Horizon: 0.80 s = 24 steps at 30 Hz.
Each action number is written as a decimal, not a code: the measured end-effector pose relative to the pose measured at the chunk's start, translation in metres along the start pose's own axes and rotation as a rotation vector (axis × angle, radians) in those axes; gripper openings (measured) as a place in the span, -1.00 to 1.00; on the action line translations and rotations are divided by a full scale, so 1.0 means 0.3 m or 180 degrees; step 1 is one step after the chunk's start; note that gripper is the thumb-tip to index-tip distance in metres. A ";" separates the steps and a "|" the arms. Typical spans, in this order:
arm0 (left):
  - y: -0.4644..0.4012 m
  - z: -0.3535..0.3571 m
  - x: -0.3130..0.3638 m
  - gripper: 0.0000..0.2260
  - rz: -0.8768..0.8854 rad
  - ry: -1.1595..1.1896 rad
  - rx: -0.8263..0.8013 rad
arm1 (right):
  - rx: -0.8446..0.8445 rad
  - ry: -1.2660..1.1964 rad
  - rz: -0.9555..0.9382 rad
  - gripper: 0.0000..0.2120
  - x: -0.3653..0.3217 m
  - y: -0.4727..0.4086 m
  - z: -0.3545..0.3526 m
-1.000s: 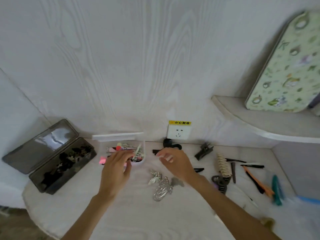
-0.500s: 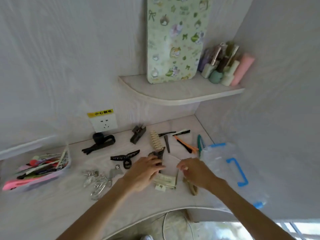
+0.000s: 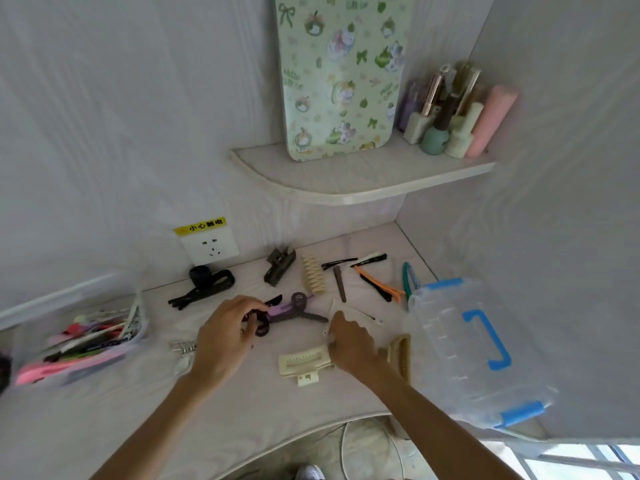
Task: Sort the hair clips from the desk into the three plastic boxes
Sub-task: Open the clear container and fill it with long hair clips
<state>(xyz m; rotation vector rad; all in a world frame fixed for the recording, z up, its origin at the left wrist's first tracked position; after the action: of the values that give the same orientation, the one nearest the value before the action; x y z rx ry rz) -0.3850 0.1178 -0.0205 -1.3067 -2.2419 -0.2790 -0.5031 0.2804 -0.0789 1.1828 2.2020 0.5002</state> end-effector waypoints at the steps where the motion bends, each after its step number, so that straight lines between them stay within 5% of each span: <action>1: -0.005 -0.014 0.017 -0.85 0.0062 -0.0047 0.0049 | -0.0011 -0.0215 0.0001 -0.58 -0.021 -0.004 0.011; 3: -0.014 -0.012 0.079 -0.86 0.0377 -0.0088 -0.0140 | -0.0055 -0.0512 0.0103 -0.52 -0.038 -0.008 0.021; 8: 0.043 0.183 0.147 -0.45 0.0753 -0.0780 -0.2026 | 0.0547 -0.0938 0.0455 -0.57 0.040 -0.003 -0.083; 13: 0.018 0.130 0.095 -0.57 0.0541 -0.1126 -0.1354 | 0.0741 -0.1163 0.0364 -0.65 -0.020 -0.036 -0.110; 16: -0.019 0.041 0.087 -0.51 0.0361 -0.0780 -0.0782 | 0.0551 -0.1335 0.0507 -0.55 -0.061 -0.063 -0.061; 19: -0.083 -0.034 0.032 -0.70 -0.0064 -0.0570 -0.0035 | 0.0566 -0.1249 0.0624 -0.45 -0.069 -0.075 -0.046; 24: -0.178 0.078 0.014 -0.75 -0.0127 -0.0732 -0.0660 | 0.0490 -0.0884 0.0617 -0.46 -0.053 -0.098 -0.067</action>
<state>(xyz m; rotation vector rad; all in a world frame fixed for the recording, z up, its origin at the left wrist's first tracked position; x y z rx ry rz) -0.4400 0.1035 -0.0335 -1.4664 -2.4876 -0.4029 -0.5277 0.2502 -0.0753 1.4617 1.9260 0.2284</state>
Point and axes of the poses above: each hand's wrist, its own y-axis away from the middle knuckle, its own z-axis out of the palm, x = y × z, the point moved 8 cm from there along -y, towards the middle knuckle, and after that the axes turned 4 degrees about -x, right-handed, at the moved point
